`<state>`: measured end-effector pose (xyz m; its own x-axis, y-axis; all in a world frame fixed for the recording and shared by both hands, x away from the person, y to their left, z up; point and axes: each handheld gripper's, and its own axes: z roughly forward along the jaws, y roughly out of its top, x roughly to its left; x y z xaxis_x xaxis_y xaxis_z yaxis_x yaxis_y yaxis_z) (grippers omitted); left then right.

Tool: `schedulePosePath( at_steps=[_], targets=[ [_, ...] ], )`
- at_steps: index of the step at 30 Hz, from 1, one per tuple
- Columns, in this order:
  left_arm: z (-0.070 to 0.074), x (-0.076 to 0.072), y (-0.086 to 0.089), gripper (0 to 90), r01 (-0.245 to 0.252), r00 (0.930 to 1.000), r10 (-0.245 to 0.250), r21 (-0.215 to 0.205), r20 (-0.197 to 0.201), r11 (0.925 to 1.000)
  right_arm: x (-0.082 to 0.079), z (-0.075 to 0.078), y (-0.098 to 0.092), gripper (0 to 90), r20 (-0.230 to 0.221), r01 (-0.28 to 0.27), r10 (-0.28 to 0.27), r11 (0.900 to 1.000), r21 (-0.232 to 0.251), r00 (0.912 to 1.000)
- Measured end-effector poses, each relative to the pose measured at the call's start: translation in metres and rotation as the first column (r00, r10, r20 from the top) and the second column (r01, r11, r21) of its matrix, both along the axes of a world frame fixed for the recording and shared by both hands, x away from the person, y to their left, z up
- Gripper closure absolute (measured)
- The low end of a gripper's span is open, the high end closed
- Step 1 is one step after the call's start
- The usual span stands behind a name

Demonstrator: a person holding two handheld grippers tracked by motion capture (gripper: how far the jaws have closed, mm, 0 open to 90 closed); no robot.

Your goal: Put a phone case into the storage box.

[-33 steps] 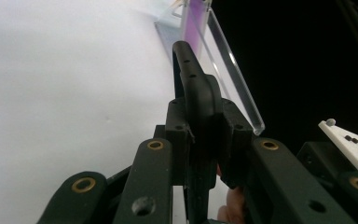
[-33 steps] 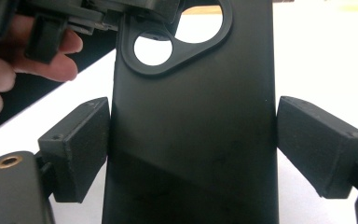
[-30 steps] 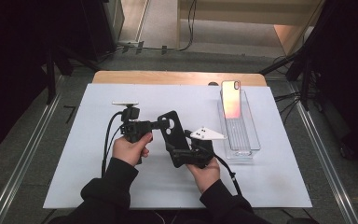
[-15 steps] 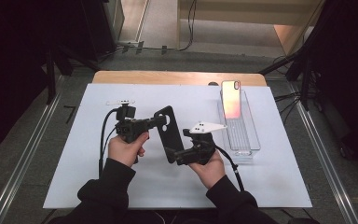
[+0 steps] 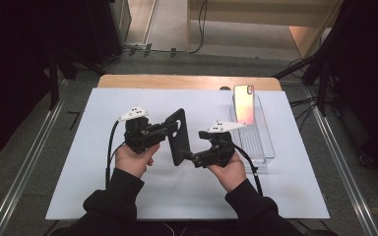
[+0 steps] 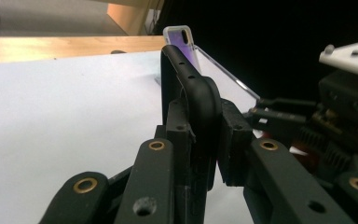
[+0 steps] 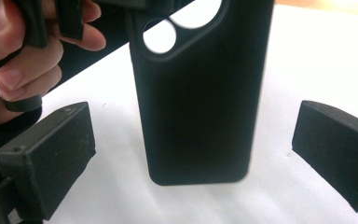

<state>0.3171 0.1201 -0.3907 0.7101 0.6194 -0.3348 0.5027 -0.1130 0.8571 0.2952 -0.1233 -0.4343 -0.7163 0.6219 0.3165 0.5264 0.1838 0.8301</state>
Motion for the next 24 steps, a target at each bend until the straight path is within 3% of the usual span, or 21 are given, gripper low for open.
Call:
schedulePosePath(
  at_steps=[9, 16, 24],
  targets=[
    [-0.001, -0.009, -0.010, 78.2, 0.031, 0.9989, -0.031, 0.008, 0.035, 0.9995, 0.003, 0.003, 0.000, 0.0, 0.011, 0.012, -0.012, 1.000, -0.014, 0.9999],
    [-0.004, -0.014, -0.019, 78.2, 0.065, 0.9977, -0.065, 0.007, 0.019, 0.9979, 0.003, 0.002, 0.007, 0.0, 0.009, 0.033, -0.033, 0.998, -0.051, 0.9994],
    [-0.007, -0.020, -0.029, 78.0, 0.097, 0.9951, -0.098, 0.013, 0.014, 0.9952, 0.003, 0.003, 0.008, 2.4, 0.005, 0.037, -0.037, 0.999, -0.029, 0.9993]
  ],
)
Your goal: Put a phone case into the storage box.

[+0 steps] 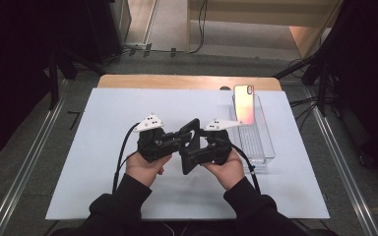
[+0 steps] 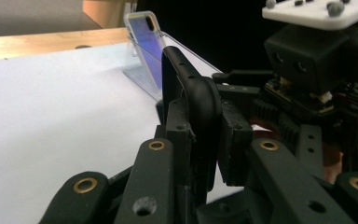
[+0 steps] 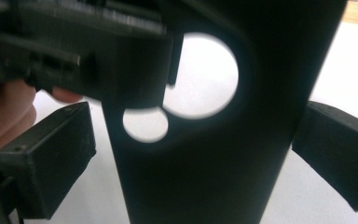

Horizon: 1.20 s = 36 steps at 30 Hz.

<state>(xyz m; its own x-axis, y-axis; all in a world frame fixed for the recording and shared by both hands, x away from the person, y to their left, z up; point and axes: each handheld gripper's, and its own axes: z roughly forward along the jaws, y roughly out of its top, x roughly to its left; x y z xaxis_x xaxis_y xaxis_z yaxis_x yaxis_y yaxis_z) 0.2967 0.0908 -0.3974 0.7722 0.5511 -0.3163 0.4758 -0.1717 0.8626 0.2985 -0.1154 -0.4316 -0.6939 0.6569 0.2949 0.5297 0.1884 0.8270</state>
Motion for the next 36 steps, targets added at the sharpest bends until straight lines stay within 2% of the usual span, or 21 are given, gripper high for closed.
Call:
schedulePosePath(
  at_steps=[2, 5, 12, 14, 17, 23, 25, 27, 32, 33, 34, 35, 36],
  targets=[
    [0.000, -0.001, -0.001, 78.1, 0.004, 1.0000, -0.004, -0.005, 0.001, 1.0000, -0.001, 0.001, -0.002, 9.7, 0.011, 0.003, -0.004, 1.000, 0.013, 0.9999],
    [0.000, -0.001, -0.001, 78.0, 0.005, 1.0000, -0.005, -0.003, -0.009, 1.0000, -0.001, 0.000, -0.004, 10.5, 0.005, 0.005, -0.005, 1.000, 0.026, 1.0000],
    [0.003, -0.001, 0.001, 76.6, 0.004, 0.9999, -0.004, -0.018, -0.014, 0.9998, -0.002, 0.003, -0.003, 11.6, 0.026, 0.005, -0.006, 1.000, 0.013, 0.9996],
    [0.004, -0.002, 0.001, 69.8, -0.006, 0.9999, 0.005, -0.031, -0.012, 0.9995, -0.003, 0.004, -0.003, 11.7, 0.037, 0.007, -0.007, 1.000, -0.008, 0.9993],
    [0.010, -0.001, 0.007, 62.3, -0.019, 0.9997, 0.018, -0.051, -0.014, 0.9985, -0.002, 0.002, -0.003, 11.7, 0.036, 0.009, -0.008, 1.000, -0.013, 0.9993],
    [0.017, 0.002, 0.013, 51.0, -0.027, 0.9994, 0.026, -0.036, -0.024, 0.9990, 0.001, -0.002, -0.006, 11.7, 0.011, 0.018, -0.018, 0.999, -0.026, 0.9998],
    [0.018, 0.002, 0.016, 49.9, -0.031, 0.9993, 0.030, -0.040, -0.023, 0.9987, 0.002, -0.002, -0.008, 11.6, 0.014, 0.028, -0.027, 0.999, -0.032, 0.9995],
    [0.020, 0.003, 0.019, 47.7, -0.033, 0.9989, 0.031, -0.051, -0.035, 0.9982, 0.004, -0.002, -0.011, 11.7, 0.013, 0.038, -0.038, 0.999, -0.032, 0.9992],
    [0.020, 0.007, 0.025, 43.2, -0.031, 0.9976, 0.028, -0.048, -0.064, 0.9984, 0.008, -0.001, -0.020, 11.7, 0.008, 0.057, -0.057, 0.998, -0.029, 0.9984],
    [0.018, 0.011, 0.028, 41.1, -0.008, 0.9948, 0.005, -0.026, -0.102, 0.9996, 0.008, 0.000, -0.022, 11.7, 0.004, 0.057, -0.057, 0.998, -0.028, 0.9984],
    [0.018, 0.011, 0.028, 39.6, -0.008, 0.9948, 0.005, -0.026, -0.102, 0.9996, 0.008, 0.000, -0.022, 11.7, 0.004, 0.057, -0.057, 0.998, -0.028, 0.9984],
    [0.015, 0.014, 0.030, 39.6, 0.004, 0.9921, -0.004, 0.002, -0.126, 1.0000, 0.010, 0.001, -0.025, 11.6, 0.005, 0.056, -0.056, 0.998, -0.032, 0.9984],
    [0.013, 0.015, 0.031, 39.4, 0.011, 0.9909, -0.009, 0.013, -0.134, 0.9999, 0.010, 0.003, -0.026, 11.6, 0.007, 0.060, -0.059, 0.998, -0.037, 0.9982]
  ],
)
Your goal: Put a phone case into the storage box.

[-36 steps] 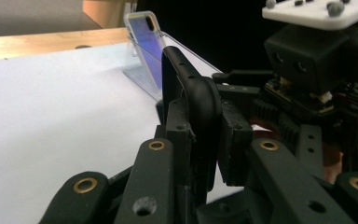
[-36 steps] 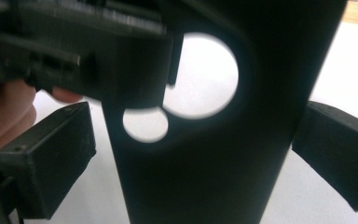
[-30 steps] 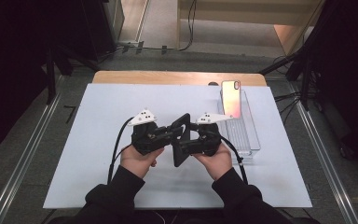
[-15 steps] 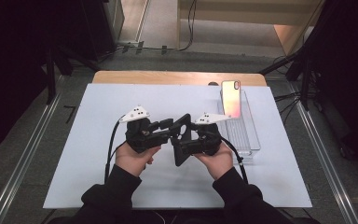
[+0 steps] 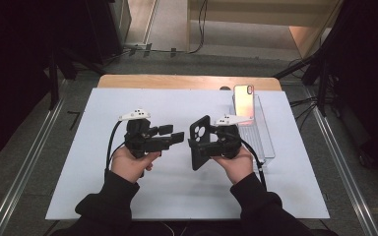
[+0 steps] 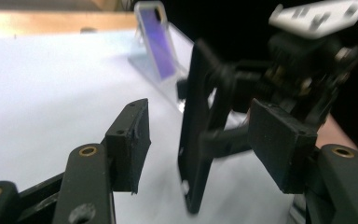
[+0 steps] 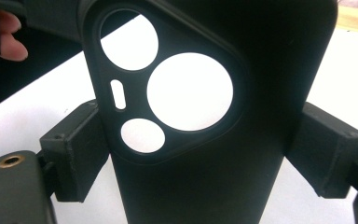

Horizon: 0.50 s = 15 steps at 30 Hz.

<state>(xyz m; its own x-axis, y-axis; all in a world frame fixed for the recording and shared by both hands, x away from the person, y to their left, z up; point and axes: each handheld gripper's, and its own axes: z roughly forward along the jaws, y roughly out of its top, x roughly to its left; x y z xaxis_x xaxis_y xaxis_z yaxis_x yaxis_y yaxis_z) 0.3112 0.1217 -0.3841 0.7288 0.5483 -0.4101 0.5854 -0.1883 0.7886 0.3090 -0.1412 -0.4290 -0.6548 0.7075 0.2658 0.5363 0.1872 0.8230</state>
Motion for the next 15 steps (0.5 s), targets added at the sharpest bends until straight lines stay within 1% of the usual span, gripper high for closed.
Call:
schedulePosePath(
  at_steps=[1, 3, 4, 5, 6, 7, 8, 9, 11, 12, 13, 14, 15],
  targets=[
    [-0.001, 0.000, 0.001, 38.7, 0.003, 1.0000, -0.003, 0.007, -0.004, 1.0000, 0.001, 0.001, -0.001, 11.6, 0.006, 0.001, -0.001, 1.000, -0.006, 1.0000],
    [-0.002, 0.001, 0.002, 37.1, 0.009, 0.9999, -0.009, 0.007, -0.010, 0.9999, 0.001, 0.002, -0.002, 11.6, 0.005, 0.001, -0.001, 1.000, -0.006, 1.0000],
    [-0.004, 0.002, 0.004, 37.1, 0.020, 0.9996, -0.020, 0.013, -0.017, 0.9997, 0.002, 0.005, -0.006, 11.6, 0.011, 0.001, -0.001, 1.000, -0.011, 0.9999],
    [-0.004, 0.002, 0.004, 37.0, 0.020, 0.9996, -0.020, 0.013, -0.017, 0.9997, 0.003, 0.006, -0.007, 11.6, 0.010, 0.000, 0.000, 1.000, -0.010, 1.0000],
    [-0.008, 0.003, 0.007, 37.0, 0.038, 0.9991, -0.038, 0.015, -0.022, 0.9992, 0.003, 0.007, -0.009, 11.6, 0.008, 0.002, -0.002, 1.000, -0.009, 1.0000],
    [-0.008, 0.003, 0.007, 36.9, 0.038, 0.9991, -0.038, 0.015, -0.022, 0.9992, 0.003, 0.007, -0.009, 11.6, 0.008, 0.002, -0.002, 1.000, -0.009, 1.0000],
    [-0.010, 0.003, 0.009, 36.9, 0.055, 0.9981, -0.055, 0.021, -0.028, 0.9983, 0.004, 0.008, -0.011, 11.6, 0.009, -0.003, 0.003, 1.000, -0.009, 1.0000],
    [-0.015, 0.005, 0.011, 36.8, 0.090, 0.9953, -0.088, 0.049, -0.040, 0.9948, 0.006, 0.011, -0.015, 11.6, 0.007, -0.012, 0.012, 1.000, -0.009, 0.9999],
    [-0.020, 0.005, 0.014, 35.7, 0.105, 0.9940, -0.103, 0.053, -0.038, 0.9931, 0.006, 0.014, -0.018, 11.6, 0.006, -0.030, 0.030, 1.000, -0.006, 0.9995],
    [-0.020, 0.005, 0.014, 33.6, 0.105, 0.9940, -0.103, 0.053, -0.038, 0.9931, 0.007, 0.016, -0.020, 11.6, 0.006, -0.045, 0.045, 0.999, 0.000, 0.9990],
    [-0.024, 0.003, 0.015, 33.6, 0.104, 0.9944, -0.102, 0.077, -0.029, 0.9916, 0.007, 0.018, -0.021, 11.6, 0.009, -0.054, 0.054, 0.999, 0.003, 0.9985],
    [-0.024, 0.003, 0.015, 33.5, 0.104, 0.9944, -0.102, 0.077, -0.029, 0.9916, 0.007, 0.018, -0.021, 11.6, 0.009, -0.054, 0.054, 0.999, 0.003, 0.9985],
    [-0.027, 0.002, 0.016, 33.5, 0.098, 0.9951, -0.097, 0.111, -0.015, 0.9890, 0.007, 0.022, -0.024, 11.6, 0.015, -0.069, 0.069, 0.998, -0.001, 0.9975]
  ],
)
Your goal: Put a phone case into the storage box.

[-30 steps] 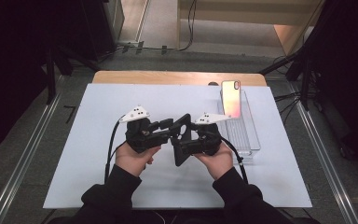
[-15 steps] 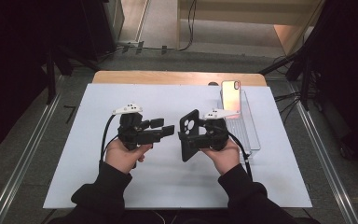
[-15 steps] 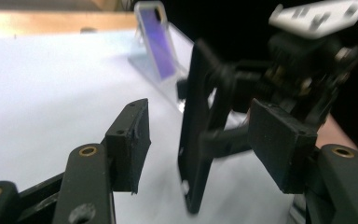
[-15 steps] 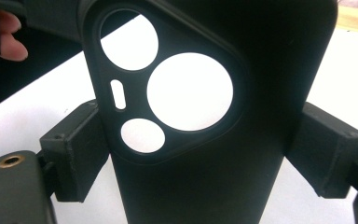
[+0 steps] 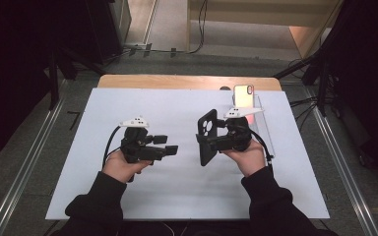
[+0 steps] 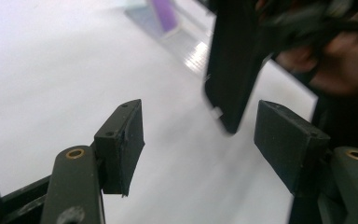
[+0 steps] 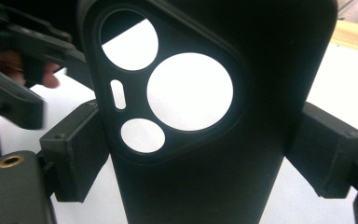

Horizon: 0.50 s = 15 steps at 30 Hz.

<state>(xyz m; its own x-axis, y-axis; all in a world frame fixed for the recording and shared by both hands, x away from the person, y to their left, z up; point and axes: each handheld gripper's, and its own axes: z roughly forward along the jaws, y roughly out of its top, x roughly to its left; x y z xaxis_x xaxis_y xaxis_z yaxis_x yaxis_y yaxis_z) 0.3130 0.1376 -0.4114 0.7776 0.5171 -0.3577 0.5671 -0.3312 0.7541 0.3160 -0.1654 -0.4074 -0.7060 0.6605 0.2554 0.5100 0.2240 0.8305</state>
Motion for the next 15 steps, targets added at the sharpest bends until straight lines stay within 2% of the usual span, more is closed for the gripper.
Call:
schedulePosePath(
  at_steps=[1, 2, 3, 6, 9, 11, 15],
  targets=[
    [-0.005, -0.003, 0.001, 33.4, 0.015, 0.9997, -0.016, 0.048, 0.019, 0.9987, 0.000, 0.002, -0.002, 11.6, 0.004, -0.008, 0.008, 1.000, -0.002, 1.0000],
    [-0.005, -0.003, 0.001, 33.0, 0.015, 0.9997, -0.016, 0.048, 0.019, 0.9987, 0.000, 0.002, -0.002, 11.6, 0.004, -0.008, 0.008, 1.000, -0.002, 1.0000],
    [-0.010, -0.006, 0.002, 33.0, 0.046, 0.9985, -0.048, 0.063, 0.025, 0.9969, 0.000, 0.005, -0.004, 11.5, 0.003, -0.025, 0.025, 1.000, 0.007, 0.9997],
    [-0.017, -0.009, 0.006, 33.0, 0.076, 0.9970, -0.077, 0.083, 0.004, 0.9936, 0.001, 0.009, -0.007, 11.5, -0.008, -0.058, 0.058, 0.998, 0.007, 0.9983],
    [-0.022, -0.012, 0.010, 33.0, 0.078, 0.9968, -0.079, 0.089, 0.013, 0.9930, 0.001, 0.013, -0.010, 11.5, -0.007, -0.077, 0.077, 0.997, -0.005, 0.9970],
    [-0.024, -0.014, 0.013, 33.0, 0.080, 0.9967, -0.081, 0.076, 0.009, 0.9939, 0.001, 0.016, -0.012, 11.5, -0.003, -0.088, 0.088, 0.996, -0.007, 0.9961],
    [-0.027, -0.017, 0.018, 33.0, 0.085, 0.9962, -0.087, 0.088, 0.011, 0.9925, 0.000, 0.022, -0.016, 11.5, -0.013, -0.106, 0.106, 0.994, 0.001, 0.9942]
  ],
)
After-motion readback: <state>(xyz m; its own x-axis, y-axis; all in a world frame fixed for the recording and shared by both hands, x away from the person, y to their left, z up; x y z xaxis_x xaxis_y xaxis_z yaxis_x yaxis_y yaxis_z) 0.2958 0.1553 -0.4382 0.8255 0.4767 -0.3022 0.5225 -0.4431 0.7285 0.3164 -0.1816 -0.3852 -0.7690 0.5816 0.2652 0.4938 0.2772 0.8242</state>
